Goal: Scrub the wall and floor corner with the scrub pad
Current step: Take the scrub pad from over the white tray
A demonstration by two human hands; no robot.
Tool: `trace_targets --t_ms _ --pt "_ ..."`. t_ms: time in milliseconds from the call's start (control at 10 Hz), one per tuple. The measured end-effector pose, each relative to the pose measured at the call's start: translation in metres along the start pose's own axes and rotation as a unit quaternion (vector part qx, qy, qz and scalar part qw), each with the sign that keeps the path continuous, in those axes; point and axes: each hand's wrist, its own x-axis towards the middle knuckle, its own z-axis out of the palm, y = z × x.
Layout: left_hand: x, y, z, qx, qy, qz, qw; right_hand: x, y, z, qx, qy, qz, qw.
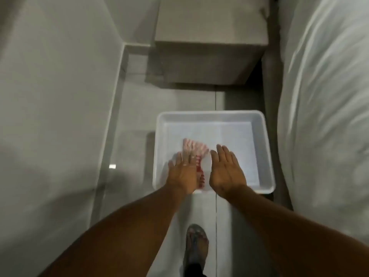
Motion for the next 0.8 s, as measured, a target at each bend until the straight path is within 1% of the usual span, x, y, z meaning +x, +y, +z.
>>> trace_targets --t_ms 100,200,300,400,500,600,700,800 --pt "0.026 0.004 0.023 -0.009 0.037 -0.004 0.999 0.019 0.013 0.023 -0.026 -0.009 -0.004 1.0" --pt "0.041 0.009 0.037 -0.023 0.037 -0.015 0.999 0.029 0.016 0.036 -0.049 -0.004 -0.009 0.999" --pt "0.052 0.01 0.038 -0.071 0.079 -0.017 0.994 0.044 0.018 0.036 -0.047 0.006 -0.006 0.999" --pt "0.046 0.003 0.024 -0.113 0.123 0.044 0.985 0.035 0.009 0.033 -0.033 0.024 -0.002 0.999" --pt "0.024 -0.003 0.004 -0.2 0.126 0.032 0.971 0.01 -0.007 0.028 0.008 0.027 -0.021 0.999" --pt "-0.047 -0.008 -0.022 -0.292 0.149 0.018 0.944 -0.039 -0.037 0.02 0.028 0.051 -0.005 0.998" --pt "-0.117 -0.035 -0.019 -0.278 0.19 0.067 0.939 -0.089 -0.077 0.031 0.042 0.062 -0.024 0.997" --pt "-0.176 -0.073 0.007 -0.339 0.187 0.024 0.922 -0.126 -0.126 0.05 0.062 0.052 -0.043 0.996"
